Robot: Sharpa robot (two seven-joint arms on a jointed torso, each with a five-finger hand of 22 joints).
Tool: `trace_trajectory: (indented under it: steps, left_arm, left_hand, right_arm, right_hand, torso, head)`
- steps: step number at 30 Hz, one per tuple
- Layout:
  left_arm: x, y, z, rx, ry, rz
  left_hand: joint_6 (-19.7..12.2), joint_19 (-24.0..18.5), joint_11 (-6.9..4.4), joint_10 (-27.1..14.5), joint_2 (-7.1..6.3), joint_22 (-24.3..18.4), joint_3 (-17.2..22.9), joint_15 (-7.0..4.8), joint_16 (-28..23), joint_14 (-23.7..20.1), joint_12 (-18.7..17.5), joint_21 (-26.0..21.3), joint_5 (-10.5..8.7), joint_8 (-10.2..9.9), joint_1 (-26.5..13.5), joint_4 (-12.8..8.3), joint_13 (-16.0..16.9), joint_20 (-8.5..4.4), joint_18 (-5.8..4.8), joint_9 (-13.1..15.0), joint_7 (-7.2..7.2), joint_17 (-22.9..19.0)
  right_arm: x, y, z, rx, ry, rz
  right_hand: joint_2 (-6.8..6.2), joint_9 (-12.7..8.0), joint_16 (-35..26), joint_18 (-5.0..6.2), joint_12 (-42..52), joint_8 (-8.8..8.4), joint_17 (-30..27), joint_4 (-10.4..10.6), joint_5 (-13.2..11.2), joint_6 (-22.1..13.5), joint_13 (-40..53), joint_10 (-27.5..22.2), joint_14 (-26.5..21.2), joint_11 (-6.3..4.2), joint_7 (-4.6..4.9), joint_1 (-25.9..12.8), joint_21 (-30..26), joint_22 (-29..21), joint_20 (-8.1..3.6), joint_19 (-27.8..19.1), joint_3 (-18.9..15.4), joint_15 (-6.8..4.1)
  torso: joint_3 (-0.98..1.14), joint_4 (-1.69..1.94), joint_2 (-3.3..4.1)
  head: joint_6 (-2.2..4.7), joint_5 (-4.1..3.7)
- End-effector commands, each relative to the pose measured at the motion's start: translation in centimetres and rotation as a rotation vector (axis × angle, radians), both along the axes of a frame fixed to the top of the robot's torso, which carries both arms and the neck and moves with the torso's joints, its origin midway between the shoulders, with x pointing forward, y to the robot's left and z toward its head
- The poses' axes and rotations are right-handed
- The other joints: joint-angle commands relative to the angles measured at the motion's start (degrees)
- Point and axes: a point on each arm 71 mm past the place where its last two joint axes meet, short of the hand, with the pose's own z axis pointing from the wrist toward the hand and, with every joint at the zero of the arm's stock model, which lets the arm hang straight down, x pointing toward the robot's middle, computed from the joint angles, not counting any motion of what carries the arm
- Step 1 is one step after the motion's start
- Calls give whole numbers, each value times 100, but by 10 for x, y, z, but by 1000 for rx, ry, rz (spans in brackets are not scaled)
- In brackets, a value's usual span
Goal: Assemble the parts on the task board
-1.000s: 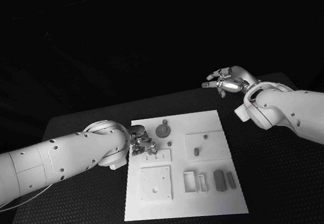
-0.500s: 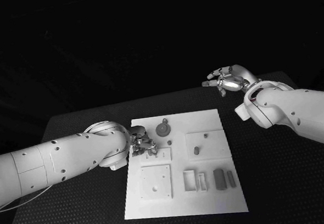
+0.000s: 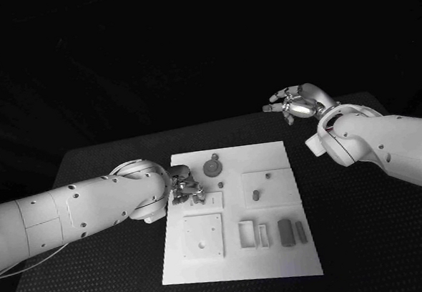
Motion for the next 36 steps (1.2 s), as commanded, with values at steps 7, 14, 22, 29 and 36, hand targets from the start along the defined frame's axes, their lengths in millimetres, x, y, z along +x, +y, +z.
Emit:
trace_trajectory:
  steps: [7,14,22,29,36]
  left_arm:
    - [-1,-3,0,-8,-19,-10]
    - [-1,-4,0,-9,-18,-13]
    - [-1,-6,-1,-2,-18,-26]
    - [-3,-8,-6,-2,-9,-29]
    - [-3,-7,-6,1,-5,-29]
  left_hand:
    - [904,43,-130,-92,67,-2,25,-39,29,-7,19,-29,-10,-27,17,16,-9,-757,-31,-2,-521,-9]
    - [906,43,-130,-93,70,-1,26,-38,30,-8,21,-30,-13,-29,13,15,-12,-757,-32,-1,-521,-11]
    - [907,44,-131,-93,67,1,29,-38,32,-8,23,-32,-17,-31,13,11,-15,-757,-32,1,-522,-14]
    - [907,44,-128,-96,74,3,30,-35,34,-12,25,-37,-52,-39,3,15,-25,-755,-33,4,-520,-23]
    - [908,43,-128,-97,73,4,34,-34,35,-13,26,-38,-56,-42,6,11,-28,-756,-33,6,-520,-25]
  right_arm:
    - [0,2,0,-1,4,16]
    - [0,3,0,-1,4,18]
    - [0,2,0,-1,5,18]
    - [-1,3,0,0,5,20]
    - [-1,3,0,0,5,20]
  right_hand:
    - [55,-8,23,171,38,28,-12,-22,24,168,-11,-740,-34,84,121,16,-39,8,11,-17,4,-2]
    - [58,-11,26,171,43,29,-16,-19,24,169,-19,-742,-36,84,121,11,-41,10,14,-17,3,-1]
    - [60,-13,30,171,47,30,-19,-17,24,169,-26,-743,-38,85,122,7,-43,12,15,-17,2,-1]
    - [62,-14,32,171,50,30,-21,-17,25,169,-31,-744,-39,85,122,6,-43,13,16,-17,2,-1]
    - [63,-15,34,171,53,30,-22,-16,25,169,-34,-744,-39,85,122,5,-44,14,17,-17,2,0]
  torso:
    - [4,-1,0]
    - [4,-1,-1]
    - [0,-1,-3]
    - [-2,-4,2]
    - [2,0,-2]
  head:
    - [-4,-1]
    - [-7,-5]
    - [-14,-5]
    - [7,-15]
    - [-2,-50]
